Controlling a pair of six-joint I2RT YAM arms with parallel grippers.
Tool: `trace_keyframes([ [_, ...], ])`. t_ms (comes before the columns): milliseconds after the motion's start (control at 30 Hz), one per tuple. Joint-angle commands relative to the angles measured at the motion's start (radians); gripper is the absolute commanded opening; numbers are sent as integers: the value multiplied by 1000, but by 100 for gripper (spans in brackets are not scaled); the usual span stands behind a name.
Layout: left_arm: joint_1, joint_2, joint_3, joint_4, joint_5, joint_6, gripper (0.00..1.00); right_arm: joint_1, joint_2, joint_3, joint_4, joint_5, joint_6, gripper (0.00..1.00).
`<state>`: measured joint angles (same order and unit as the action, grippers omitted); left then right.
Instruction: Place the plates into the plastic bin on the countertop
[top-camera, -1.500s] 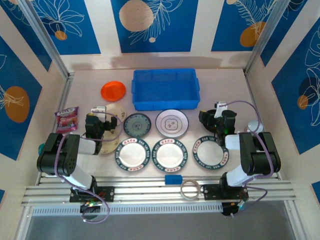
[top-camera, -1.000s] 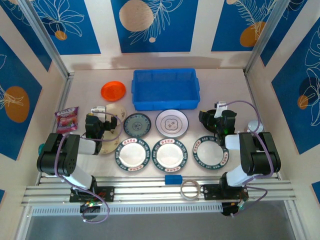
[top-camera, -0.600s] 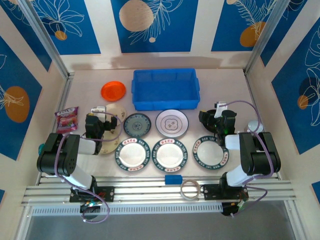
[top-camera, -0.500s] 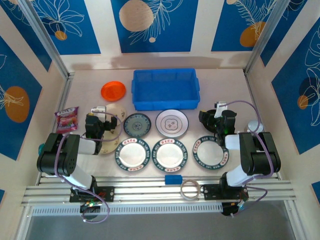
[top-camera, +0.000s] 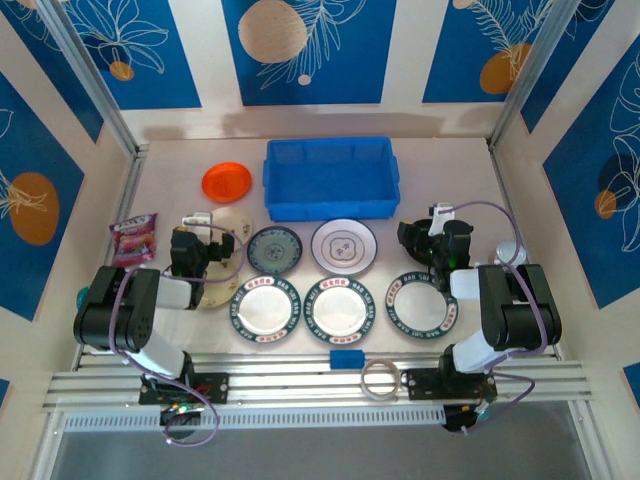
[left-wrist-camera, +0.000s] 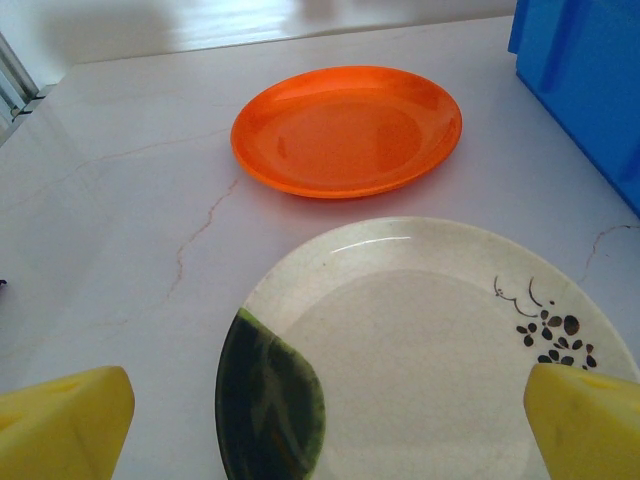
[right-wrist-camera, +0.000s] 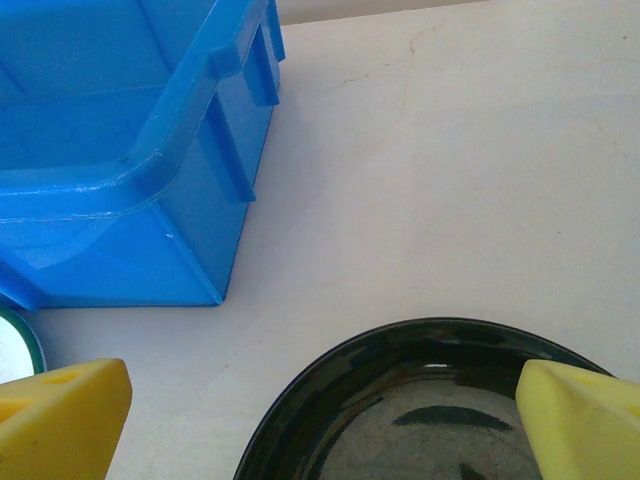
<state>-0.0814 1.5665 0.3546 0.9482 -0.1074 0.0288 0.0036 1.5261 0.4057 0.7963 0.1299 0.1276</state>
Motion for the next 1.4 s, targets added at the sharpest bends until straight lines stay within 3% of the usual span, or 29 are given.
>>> trace_keyframes([
  [0, 14, -5, 15, -2, 18, 8, 100, 3, -4, 6, 16, -4, -16, 99],
  [700, 12, -20, 15, -10, 22, 15, 100, -4, -6, 8, 15, -23, -14, 99],
  [767, 7, -94, 54, -148, -39, 7, 100, -1, -31, 34, -54, -35, -24, 99],
  [833, 2, -164, 127, -341, -202, -42, 100, 9, -79, 88, -183, 6, -25, 99],
  [933, -10, -250, 195, -471, -290, -37, 100, 45, -159, 134, -325, 140, -28, 99],
  [1033, -26, -326, 250, -577, -318, -53, 100, 102, -236, 158, -396, 248, -15, 99],
  [1167, -25, -358, 441, -906, -356, -208, 100, 189, -278, 286, -626, 382, 69, 99],
  [1367, -27, -332, 687, -1225, -233, -296, 100, 292, -251, 555, -982, 434, 235, 99],
])
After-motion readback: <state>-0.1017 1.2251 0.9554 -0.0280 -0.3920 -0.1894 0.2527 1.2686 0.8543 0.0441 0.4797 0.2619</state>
